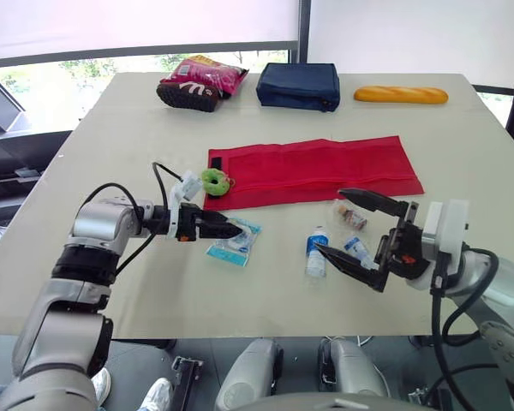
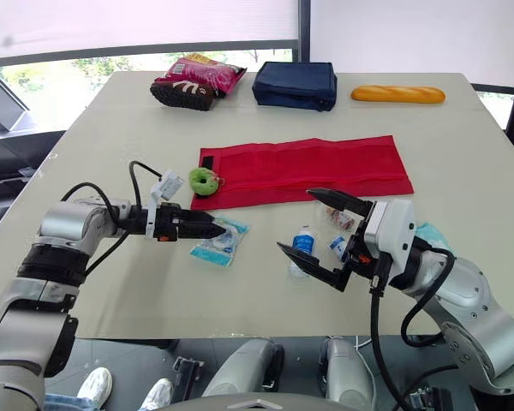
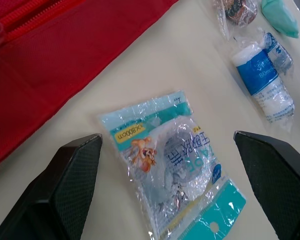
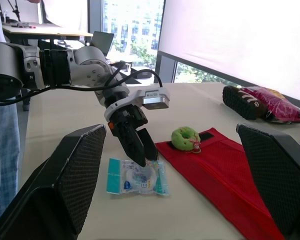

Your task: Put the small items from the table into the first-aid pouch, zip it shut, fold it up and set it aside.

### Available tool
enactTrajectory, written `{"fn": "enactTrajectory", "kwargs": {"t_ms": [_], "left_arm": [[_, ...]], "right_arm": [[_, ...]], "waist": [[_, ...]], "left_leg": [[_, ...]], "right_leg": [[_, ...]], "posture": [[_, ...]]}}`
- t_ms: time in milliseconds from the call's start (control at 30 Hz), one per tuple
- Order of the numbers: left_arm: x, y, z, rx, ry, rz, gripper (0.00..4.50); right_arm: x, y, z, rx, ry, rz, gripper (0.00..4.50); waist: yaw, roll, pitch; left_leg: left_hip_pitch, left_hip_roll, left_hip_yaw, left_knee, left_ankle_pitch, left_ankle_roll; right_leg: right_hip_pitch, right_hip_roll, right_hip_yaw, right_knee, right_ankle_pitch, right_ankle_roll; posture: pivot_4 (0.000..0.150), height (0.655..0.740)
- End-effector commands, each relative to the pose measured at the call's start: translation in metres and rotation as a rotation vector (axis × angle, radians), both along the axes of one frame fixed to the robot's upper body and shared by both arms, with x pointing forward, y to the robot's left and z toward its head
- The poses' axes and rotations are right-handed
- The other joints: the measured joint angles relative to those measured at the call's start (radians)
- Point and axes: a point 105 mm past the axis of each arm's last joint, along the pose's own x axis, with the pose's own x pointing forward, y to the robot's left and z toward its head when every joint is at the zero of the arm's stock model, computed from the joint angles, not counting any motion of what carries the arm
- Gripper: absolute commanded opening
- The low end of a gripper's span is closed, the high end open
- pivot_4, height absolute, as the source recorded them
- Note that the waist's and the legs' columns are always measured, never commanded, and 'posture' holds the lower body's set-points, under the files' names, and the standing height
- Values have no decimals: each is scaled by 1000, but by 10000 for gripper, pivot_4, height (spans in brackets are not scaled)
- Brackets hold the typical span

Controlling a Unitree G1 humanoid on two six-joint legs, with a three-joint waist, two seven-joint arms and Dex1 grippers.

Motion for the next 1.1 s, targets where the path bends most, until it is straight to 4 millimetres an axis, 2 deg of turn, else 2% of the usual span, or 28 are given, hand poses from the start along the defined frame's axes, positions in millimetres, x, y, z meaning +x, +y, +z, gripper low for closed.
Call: {"fn": "enactTrajectory", "kwargs": {"t_ms": [33, 167, 267, 300, 367, 500, 567, 633, 733, 867, 967, 1100], "left_arm": [[-11, -3, -15, 40, 89, -64, 32464], [-11, -3, -18, 51, 108, -71, 13210], [-10, -2, -14, 31, 104, -58, 2369], [-9, -1, -12, 16, 100, -51, 388], [-7, -1, -3, -23, 88, -34, 388], [-3, -9, 30, -147, 31, 5, 388], [0, -18, 52, -208, -25, 25, 388], [-1, -25, 64, -244, -53, 35, 388], [3, -48, 89, -307, -159, 62, 388], [5, -71, 95, -291, -260, 103, 388], [0, -89, 97, -310, -298, 99, 388], [6, -96, 104, -359, -331, 170, 388]], "right_arm": [[-5, 2, 9, 11, -52, -1, 45000], [-4, 1, 9, 8, -57, -10, 45000], [-4, 1, 9, 7, -57, -12, 45000], [-4, 1, 9, 6, -57, -13, 45000], [-3, 0, 8, 4, -56, -13, 45000], [7, -1, 2, 17, 17, -73, 45000], [17, -2, -4, 51, 123, -131, 45000], [23, -2, -8, 57, 185, -155, 45000], [40, 7, -10, 100, 328, -197, 45000], [58, 16, -4, 190, 484, -229, 45000], [63, 29, 1, 243, 593, -190, 45000], [67, 37, 2, 261, 663, -191, 45000]], "waist": [[-1, 0, 0], [-3, 0, 0], [-5, 0, 0], [-7, 0, 0], [-9, 0, 0], [-18, -2, 1], [-21, -2, 1], [-21, -2, 1], [-21, -2, 1], [-23, -3, 1], [-24, -3, 1], [-23, -3, 1]], "left_leg": [[0, 0, 0, 0, 0, 0], [0, 0, 0, 0, 0, 0], [0, 0, 0, 0, 0, 0], [0, 0, 0, 0, 0, 0], [-1, 0, 0, 0, 0, 0], [-1, 0, 0, 0, 0, 0], [-2, 0, -1, 1, 0, 0], [-2, 0, -1, 1, 0, 0], [-3, 0, 0, 2, 0, 0], [-3, 0, 0, 1, 1, -2], [-2, 0, 0, 0, 2, -4], [-2, 0, 0, 0, 3, -4]], "right_leg": [[0, 0, 0, 0, 0, 0], [0, 0, 0, 0, 0, 0], [0, 0, 0, 0, 0, -1], [0, 0, 0, 0, 0, 0], [0, 0, 0, 0, 0, 0], [-1, 0, 0, 0, 0, 0], [-1, 0, 0, 0, 0, 0], [-2, 0, 0, 1, 0, -1], [-2, 0, 0, 1, 2, -2], [-3, 0, 0, 1, 4, -4], [-3, 1, 1, 2, 5, -5], [-4, 1, 1, 3, 5, -6]], "posture": [[1500, 7390], [1500, 7390], [1500, 7390], [1500, 7390], [1500, 7390], [1500, 7390], [1500, 7390], [1500, 7390], [1500, 7390], [1500, 7390], [1500, 7390], [1500, 7390]]}}
